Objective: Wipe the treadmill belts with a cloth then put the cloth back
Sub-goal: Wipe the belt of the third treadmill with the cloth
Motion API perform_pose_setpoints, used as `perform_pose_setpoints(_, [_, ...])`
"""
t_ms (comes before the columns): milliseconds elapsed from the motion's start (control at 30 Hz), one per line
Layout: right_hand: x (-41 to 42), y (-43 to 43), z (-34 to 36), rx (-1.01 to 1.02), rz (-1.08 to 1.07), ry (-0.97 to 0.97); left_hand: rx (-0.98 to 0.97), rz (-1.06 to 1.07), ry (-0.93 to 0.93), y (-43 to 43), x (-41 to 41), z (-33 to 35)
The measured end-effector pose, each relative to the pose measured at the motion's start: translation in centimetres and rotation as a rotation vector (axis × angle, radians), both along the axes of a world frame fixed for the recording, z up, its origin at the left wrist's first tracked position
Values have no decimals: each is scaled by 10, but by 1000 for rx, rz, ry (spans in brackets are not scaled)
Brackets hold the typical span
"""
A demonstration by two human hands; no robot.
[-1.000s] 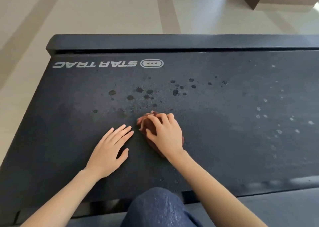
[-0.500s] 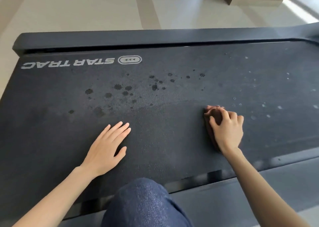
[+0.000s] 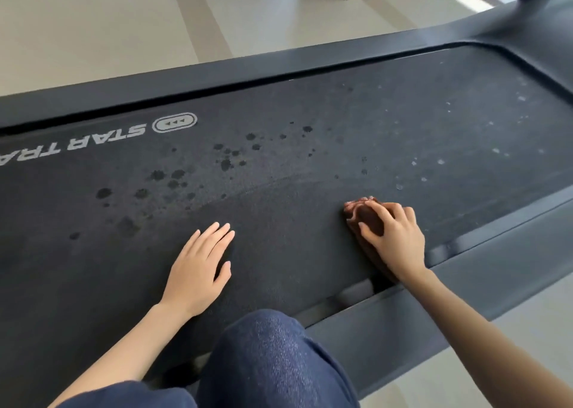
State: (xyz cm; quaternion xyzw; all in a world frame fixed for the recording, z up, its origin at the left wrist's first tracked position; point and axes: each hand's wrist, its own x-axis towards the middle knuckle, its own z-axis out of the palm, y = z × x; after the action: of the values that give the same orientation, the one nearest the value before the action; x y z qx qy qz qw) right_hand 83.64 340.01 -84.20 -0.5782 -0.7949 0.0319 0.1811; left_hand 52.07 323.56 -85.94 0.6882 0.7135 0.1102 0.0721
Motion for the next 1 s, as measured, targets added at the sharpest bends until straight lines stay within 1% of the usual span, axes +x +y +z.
perform_pose_setpoints(67, [-5,-1,-5,-51,-136,32,-7,-1,13,-1,0,-1])
perform_pose_setpoints(133, [-18,-15,-8,-43,-178,62,-13,1,26,0,0,-1])
perform_pose_setpoints(167, [-25,-25,-8,-27,-143,75,-11,1,27,3,2,1])
perform_pose_setpoints(233, [-35,-46,-9,26,18,53,-4,-46,23,17,13,5])
perform_pose_setpoints(333, [-33,-50,-7,73,265,-39,24,-208,60,52,49,13])
perform_pose_setpoints(367, [-28,-43,-5,75,300,-50,35,-260,72,65,62,14])
perform_pose_setpoints(433, [-12,-25,-5,77,292,-61,34,-343,79,90,84,14])
perform_pose_setpoints(533, [21,9,-4,52,114,-69,-20,-431,133,110,102,3])
perform_pose_setpoints(633, [66,51,0,-12,-134,-109,-28,-421,125,113,101,-11])
perform_pose_setpoints(667, [80,61,2,-45,-241,-86,-24,-420,120,114,100,-12])
perform_pose_setpoints(733, [100,72,5,-128,-436,18,-20,-430,106,115,100,-12])
perform_pose_setpoints(767, [102,74,4,-154,-466,45,-12,-432,91,116,100,-12])
perform_pose_setpoints(833, [96,68,6,-183,-384,28,-3,-437,56,117,100,-11])
perform_pose_setpoints(900, [89,56,15,-194,-213,8,10,-443,36,115,100,-9])
perform_pose_setpoints(967, [89,41,26,-127,-83,-6,25,-448,21,115,100,-9])
perform_pose_setpoints(1000, [92,32,33,-72,-61,13,28,-448,16,115,100,-8])
